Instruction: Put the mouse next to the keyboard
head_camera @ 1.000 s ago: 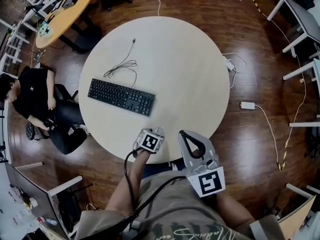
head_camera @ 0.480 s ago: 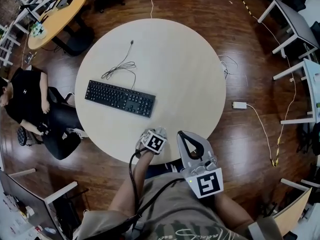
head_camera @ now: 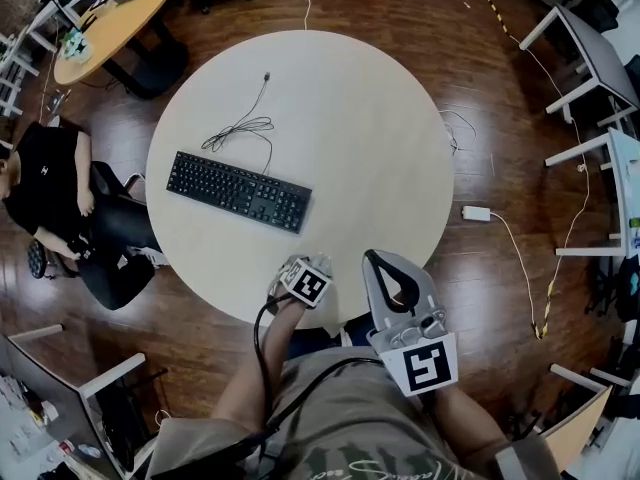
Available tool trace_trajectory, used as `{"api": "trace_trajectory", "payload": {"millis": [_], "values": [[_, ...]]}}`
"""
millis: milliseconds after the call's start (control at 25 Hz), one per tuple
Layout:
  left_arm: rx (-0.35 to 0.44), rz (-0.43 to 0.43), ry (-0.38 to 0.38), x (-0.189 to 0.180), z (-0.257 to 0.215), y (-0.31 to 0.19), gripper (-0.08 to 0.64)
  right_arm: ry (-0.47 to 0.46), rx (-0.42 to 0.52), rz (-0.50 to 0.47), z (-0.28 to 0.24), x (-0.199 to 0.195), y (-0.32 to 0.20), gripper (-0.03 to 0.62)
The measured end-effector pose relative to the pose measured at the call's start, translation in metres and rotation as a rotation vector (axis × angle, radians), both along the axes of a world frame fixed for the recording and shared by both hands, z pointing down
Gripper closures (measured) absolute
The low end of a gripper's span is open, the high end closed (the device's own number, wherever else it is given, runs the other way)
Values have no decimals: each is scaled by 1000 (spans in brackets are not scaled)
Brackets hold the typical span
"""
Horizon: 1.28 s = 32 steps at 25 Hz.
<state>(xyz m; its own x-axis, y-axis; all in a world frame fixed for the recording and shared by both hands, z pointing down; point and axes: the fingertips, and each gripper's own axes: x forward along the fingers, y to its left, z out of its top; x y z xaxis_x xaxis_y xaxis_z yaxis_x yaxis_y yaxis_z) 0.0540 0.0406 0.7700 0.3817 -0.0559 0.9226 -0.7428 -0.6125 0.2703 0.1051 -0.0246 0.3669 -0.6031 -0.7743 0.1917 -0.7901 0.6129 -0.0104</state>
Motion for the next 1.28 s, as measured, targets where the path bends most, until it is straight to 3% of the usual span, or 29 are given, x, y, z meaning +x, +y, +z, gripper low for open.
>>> {"api": "trace_trajectory", "payload": {"millis": [560,1280], "values": [[-69,-87,-69,16,2,-6,219,-36,-17,-158,9,42,-31,587],[-76,-179,-83,41,5,-28,219,-84,-23,-212,21,73,-61,587]]}}
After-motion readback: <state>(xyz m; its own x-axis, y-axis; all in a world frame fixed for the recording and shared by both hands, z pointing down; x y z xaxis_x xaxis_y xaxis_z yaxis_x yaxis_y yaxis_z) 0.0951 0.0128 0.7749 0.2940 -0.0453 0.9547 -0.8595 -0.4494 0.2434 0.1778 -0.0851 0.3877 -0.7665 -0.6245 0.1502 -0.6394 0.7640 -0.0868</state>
